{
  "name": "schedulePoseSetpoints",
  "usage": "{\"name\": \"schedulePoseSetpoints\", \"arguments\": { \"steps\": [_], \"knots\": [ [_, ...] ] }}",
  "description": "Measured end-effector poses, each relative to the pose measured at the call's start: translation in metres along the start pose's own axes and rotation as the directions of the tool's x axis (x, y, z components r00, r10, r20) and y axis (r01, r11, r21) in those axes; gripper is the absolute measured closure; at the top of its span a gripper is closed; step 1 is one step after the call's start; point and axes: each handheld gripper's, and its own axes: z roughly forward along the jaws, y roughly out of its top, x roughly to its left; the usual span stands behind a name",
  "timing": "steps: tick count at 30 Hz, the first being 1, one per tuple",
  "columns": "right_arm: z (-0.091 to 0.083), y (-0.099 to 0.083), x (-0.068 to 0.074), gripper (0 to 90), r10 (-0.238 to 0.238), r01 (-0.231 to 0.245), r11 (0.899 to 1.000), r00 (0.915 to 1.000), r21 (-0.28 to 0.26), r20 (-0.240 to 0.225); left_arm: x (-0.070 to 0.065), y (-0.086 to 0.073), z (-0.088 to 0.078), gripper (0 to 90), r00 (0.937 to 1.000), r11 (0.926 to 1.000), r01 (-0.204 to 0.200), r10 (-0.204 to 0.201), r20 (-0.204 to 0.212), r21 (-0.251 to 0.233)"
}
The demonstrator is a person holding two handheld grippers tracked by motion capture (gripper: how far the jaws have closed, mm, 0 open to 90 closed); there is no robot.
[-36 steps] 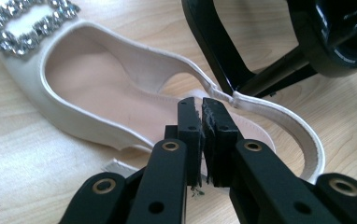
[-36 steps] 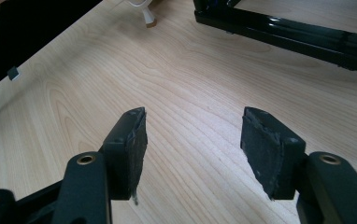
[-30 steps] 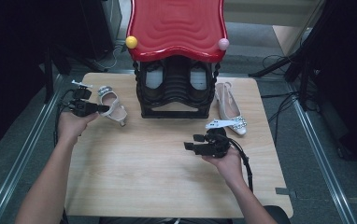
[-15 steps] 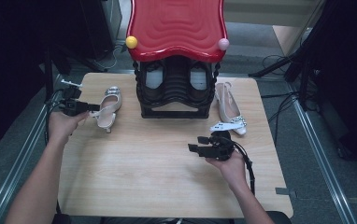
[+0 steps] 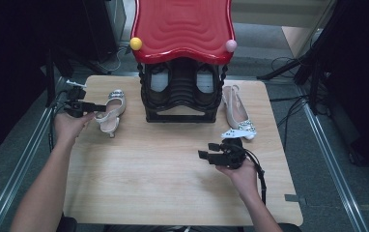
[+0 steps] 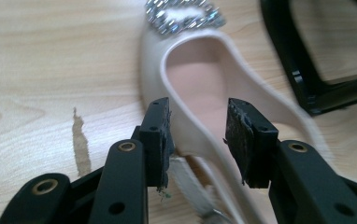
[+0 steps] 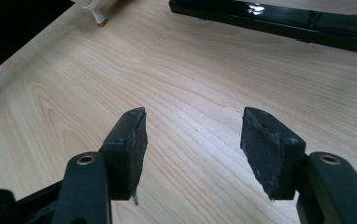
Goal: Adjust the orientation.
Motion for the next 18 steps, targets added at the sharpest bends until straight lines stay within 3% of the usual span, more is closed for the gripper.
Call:
{"name": "schedulePoseSetpoints", "arguments": {
  "steps": [3,7,11,13,18],
  "knots": [
    [0.000,0.000,-0.001,41.8,0.002,-0.002,1.000,1.0000,-0.001,0.005,0.003,-0.004,0.008,59.8,0.9991,0.9991,0.040,-0.040,0.015,-0.016],
    [0.000,-0.001,-0.001,41.8,0.005,-0.005,1.000,0.9999,0.001,0.009,0.003,-0.005,0.017,60.9,0.9992,0.9994,0.033,-0.033,0.022,0.010],
    [0.000,-0.001,-0.002,41.8,0.003,-0.003,1.000,0.9999,0.001,0.010,0.004,-0.007,0.017,79.0,0.9987,0.9993,0.036,-0.036,-0.035,-0.003],
    [0.000,-0.001,-0.002,41.8,0.005,-0.005,1.000,1.0000,0.001,0.007,0.007,-0.008,0.017,82.3,0.9969,0.9969,0.077,-0.077,-0.014,-0.012],
    [0.000,-0.001,-0.004,41.9,0.012,-0.012,1.000,0.9999,0.001,0.010,0.012,-0.005,0.014,87.3,0.9945,0.9940,0.104,-0.105,0.003,0.033]
  ]
}}
